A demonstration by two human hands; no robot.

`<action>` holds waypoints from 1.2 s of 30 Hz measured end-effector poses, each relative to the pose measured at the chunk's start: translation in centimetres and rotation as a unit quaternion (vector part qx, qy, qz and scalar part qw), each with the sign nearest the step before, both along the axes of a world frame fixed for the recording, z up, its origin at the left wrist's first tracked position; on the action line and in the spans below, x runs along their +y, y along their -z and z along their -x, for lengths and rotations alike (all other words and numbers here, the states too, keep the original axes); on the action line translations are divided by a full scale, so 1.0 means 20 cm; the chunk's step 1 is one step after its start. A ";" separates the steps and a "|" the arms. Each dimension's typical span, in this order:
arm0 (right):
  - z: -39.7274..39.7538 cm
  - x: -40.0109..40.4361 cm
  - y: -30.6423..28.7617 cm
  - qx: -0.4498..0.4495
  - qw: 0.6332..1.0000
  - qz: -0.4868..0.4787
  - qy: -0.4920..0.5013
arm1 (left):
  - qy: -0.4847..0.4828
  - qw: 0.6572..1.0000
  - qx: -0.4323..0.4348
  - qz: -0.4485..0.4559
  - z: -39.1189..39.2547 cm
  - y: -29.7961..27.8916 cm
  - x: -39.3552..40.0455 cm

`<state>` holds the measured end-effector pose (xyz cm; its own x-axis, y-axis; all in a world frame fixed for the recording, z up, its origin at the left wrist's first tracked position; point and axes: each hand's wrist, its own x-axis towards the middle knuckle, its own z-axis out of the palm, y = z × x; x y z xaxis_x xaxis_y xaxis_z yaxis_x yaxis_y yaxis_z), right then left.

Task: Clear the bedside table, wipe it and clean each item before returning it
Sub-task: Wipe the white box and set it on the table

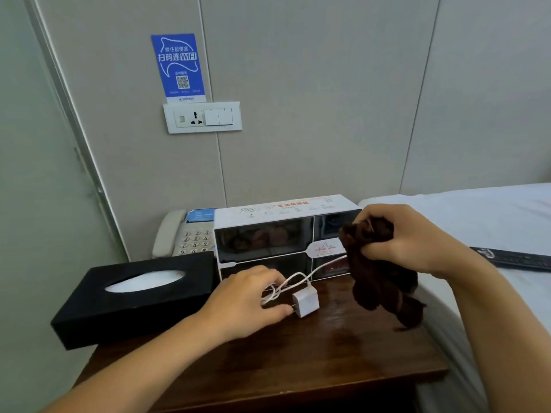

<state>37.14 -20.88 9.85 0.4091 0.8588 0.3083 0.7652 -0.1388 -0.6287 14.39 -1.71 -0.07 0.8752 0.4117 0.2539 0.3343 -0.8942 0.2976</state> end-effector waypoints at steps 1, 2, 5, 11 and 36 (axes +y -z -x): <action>-0.01 0.00 -0.02 0.011 1.000 -0.017 0.006 | 0.011 1.000 -0.005 -0.019 0.02 -0.03 0.02; -0.03 0.00 -0.04 0.016 0.999 -0.036 0.013 | 0.030 0.999 -0.031 -0.032 0.05 -0.07 0.04; -0.09 0.07 -0.13 -0.015 0.995 -0.090 0.045 | 0.058 0.975 -0.186 -0.112 0.11 -0.21 0.17; -0.24 0.45 -0.20 -0.110 0.987 -0.045 0.108 | -0.058 0.994 -0.094 0.017 0.08 -0.42 0.50; -0.22 0.68 -0.06 -0.204 0.970 0.096 0.089 | -0.030 0.993 -0.069 0.096 0.03 -0.31 0.64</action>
<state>41.49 -7.34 11.08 0.4344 0.8428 0.3178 0.8977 -0.3764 -0.2289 13.83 11.03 6.05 0.8099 0.5146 0.2814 0.3297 -0.7962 0.5072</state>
